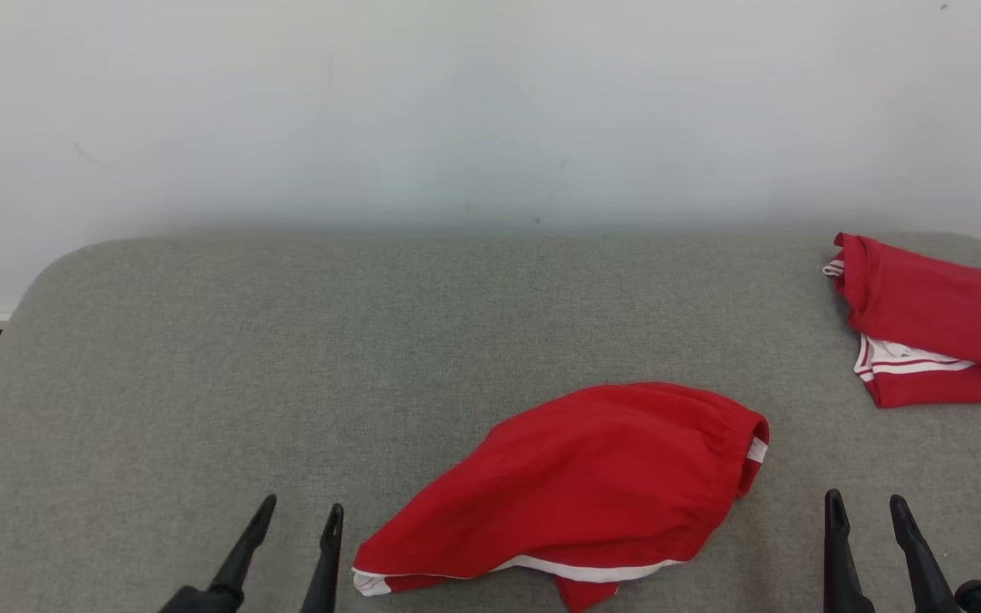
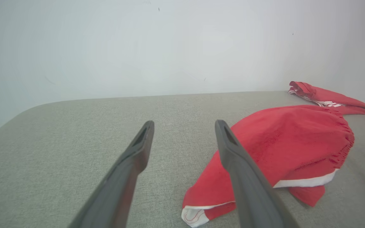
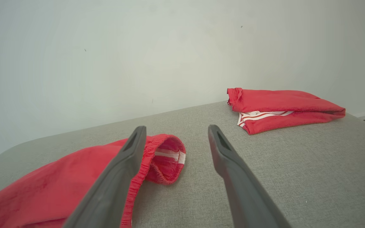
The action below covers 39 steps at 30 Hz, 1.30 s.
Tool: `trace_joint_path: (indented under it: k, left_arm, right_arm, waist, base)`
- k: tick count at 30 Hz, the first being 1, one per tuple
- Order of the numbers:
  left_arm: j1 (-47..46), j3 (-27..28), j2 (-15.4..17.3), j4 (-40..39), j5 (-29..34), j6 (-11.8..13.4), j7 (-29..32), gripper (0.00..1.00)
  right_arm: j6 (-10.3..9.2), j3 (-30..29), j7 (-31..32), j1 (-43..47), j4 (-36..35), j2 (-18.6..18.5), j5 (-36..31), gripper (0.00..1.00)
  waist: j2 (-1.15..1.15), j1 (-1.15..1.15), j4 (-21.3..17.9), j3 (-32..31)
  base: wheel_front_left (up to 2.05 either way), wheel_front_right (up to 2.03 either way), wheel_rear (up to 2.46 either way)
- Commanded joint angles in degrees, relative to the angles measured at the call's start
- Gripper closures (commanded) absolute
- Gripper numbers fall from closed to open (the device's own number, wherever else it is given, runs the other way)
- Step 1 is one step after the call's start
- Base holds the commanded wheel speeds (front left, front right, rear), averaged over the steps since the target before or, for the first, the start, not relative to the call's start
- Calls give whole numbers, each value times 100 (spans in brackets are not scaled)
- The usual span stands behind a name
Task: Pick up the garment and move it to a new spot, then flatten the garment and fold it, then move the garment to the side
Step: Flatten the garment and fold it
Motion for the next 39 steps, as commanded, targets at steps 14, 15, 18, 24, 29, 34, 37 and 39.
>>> trace_joint_path:
  k: [14, 15, 18, 24, 29, 34, 37, 39]
  left_arm:
    - [646, 1506, -67, -746, 145, 225, -33, 0]
    - [709, 1621, -88, -759, 127, 191, -33, 0]
    - [835, 1844, -114, -704, 186, -47, -33, 0]
    - [939, 2068, -221, -464, 368, -439, -33, 0]
    - [931, 2200, -405, -375, 557, -608, -34, 0]
    - [826, 2259, -557, -298, 689, -724, -34, 0]
    - [736, 2252, -629, -243, 777, -777, -34, 0]
    - [696, 2267, -679, -222, 824, -814, -34, 0]
  right_arm:
    - [-10, 53, -25, 159, -3, -44, 34, 0]
    - [-10, 72, -24, 187, 10, -57, 28, 0]
    - [-10, 116, -24, 234, 50, -82, 47, 0]
    - [-10, 200, -15, 243, 160, -114, 92, 0]
    - [-10, 328, -8, 112, 300, -188, 90, 0]
    - [-10, 494, 107, -296, 586, -368, 113, 0]
    - [-10, 583, 254, -601, 866, -465, 151, 0]
    - [-10, 687, 348, -738, 1063, -504, 188, 0]
  waist:
    - [0, 1, 117, -144]
    - [0, 1, 123, -143]
    - [0, 1, 131, -132]
    - [0, 1, 138, -99]
    - [0, 1, 166, -73]
    - [0, 1, 211, -32]
    - [0, 1, 292, -12]
    - [0, 1, 365, -5]
  base:
    - [0, 0, 0]
    - [0, 0, 0]
    - [0, 0, 0]
    - [0, 0, 0]
    - [0, 0, 0]
    - [0, 0, 0]
    - [0, 0, 0]
    - [0, 0, 0]
